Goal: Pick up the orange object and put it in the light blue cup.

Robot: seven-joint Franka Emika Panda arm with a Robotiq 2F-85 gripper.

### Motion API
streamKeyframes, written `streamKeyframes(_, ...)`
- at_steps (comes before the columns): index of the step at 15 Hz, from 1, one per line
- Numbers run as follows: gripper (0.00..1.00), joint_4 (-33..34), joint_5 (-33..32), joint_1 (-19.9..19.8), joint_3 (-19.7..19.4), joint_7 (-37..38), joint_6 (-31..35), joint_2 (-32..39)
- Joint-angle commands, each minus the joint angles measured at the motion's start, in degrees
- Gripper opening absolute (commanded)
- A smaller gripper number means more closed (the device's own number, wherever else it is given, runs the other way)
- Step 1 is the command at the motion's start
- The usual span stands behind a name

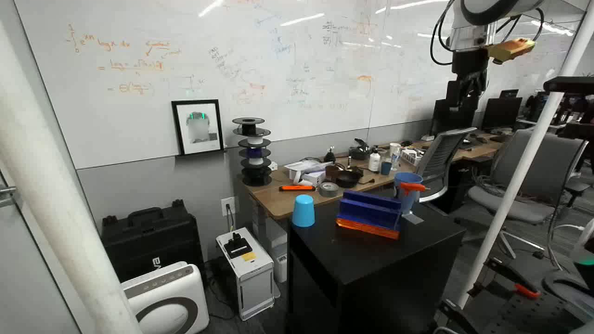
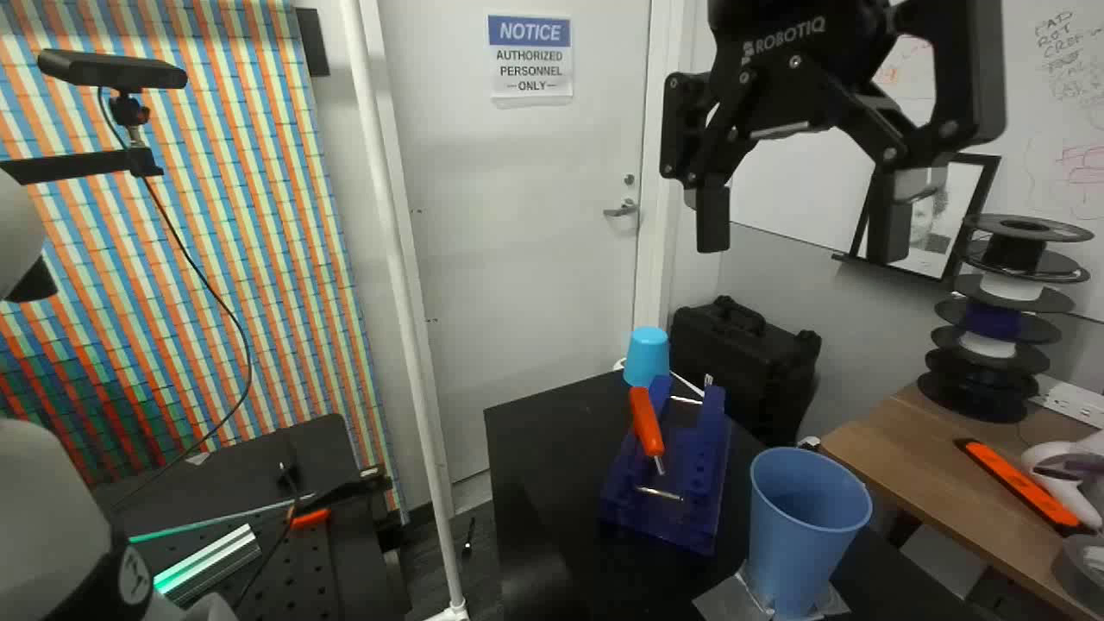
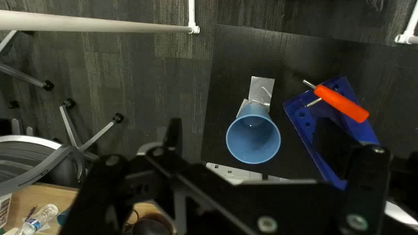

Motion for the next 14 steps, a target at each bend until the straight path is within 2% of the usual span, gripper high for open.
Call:
streamKeyframes(1, 1.0, 0.3, -0.1, 0.6, -0.5, 0.1, -0.1, 0.0)
streamKeyframes(9, 1.0, 0.7, -0.1, 0.6, -0.5, 0.1, -0.1, -0.2)
streamKeyframes(10, 1.0, 0.7, -0.6, 0.7, -0.5, 0.3, 2.6, 0.6)
streamKeyframes(14, 1.0, -0.8, 5.7, 4.4, 0.0, -4.0, 11.5, 4.1)
